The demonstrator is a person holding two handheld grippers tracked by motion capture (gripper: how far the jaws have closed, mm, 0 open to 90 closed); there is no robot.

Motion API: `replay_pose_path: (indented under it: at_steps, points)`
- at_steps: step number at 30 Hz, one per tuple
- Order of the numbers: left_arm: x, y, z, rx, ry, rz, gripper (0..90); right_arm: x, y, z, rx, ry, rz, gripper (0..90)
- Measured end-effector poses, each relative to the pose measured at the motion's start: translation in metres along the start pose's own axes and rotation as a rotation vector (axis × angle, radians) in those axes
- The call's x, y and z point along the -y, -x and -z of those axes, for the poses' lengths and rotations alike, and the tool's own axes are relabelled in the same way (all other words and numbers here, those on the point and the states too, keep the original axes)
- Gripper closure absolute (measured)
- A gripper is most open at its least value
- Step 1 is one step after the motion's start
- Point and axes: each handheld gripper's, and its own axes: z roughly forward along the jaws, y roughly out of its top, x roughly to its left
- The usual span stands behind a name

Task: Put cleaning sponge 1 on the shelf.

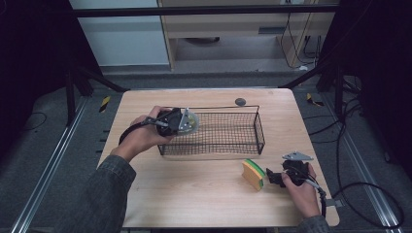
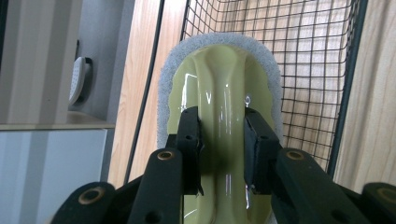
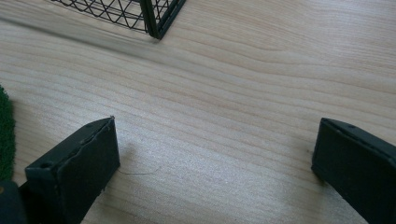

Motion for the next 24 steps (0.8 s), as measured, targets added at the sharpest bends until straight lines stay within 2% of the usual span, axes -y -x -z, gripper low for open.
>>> replay_pose_path:
  at_steps: [11, 24]
  points:
    - [0.002, 0.007, -0.009, 0.033, 0.005, -0.005, 70.8, 0.0, 0.0, 0.0, -0.002, 0.001, 0.001, 0.9]
    - [0.003, 0.008, -0.012, 0.057, 0.003, -0.001, 70.8, 0.0, 0.0, 0.0, -0.005, 0.001, -0.003, 0.8]
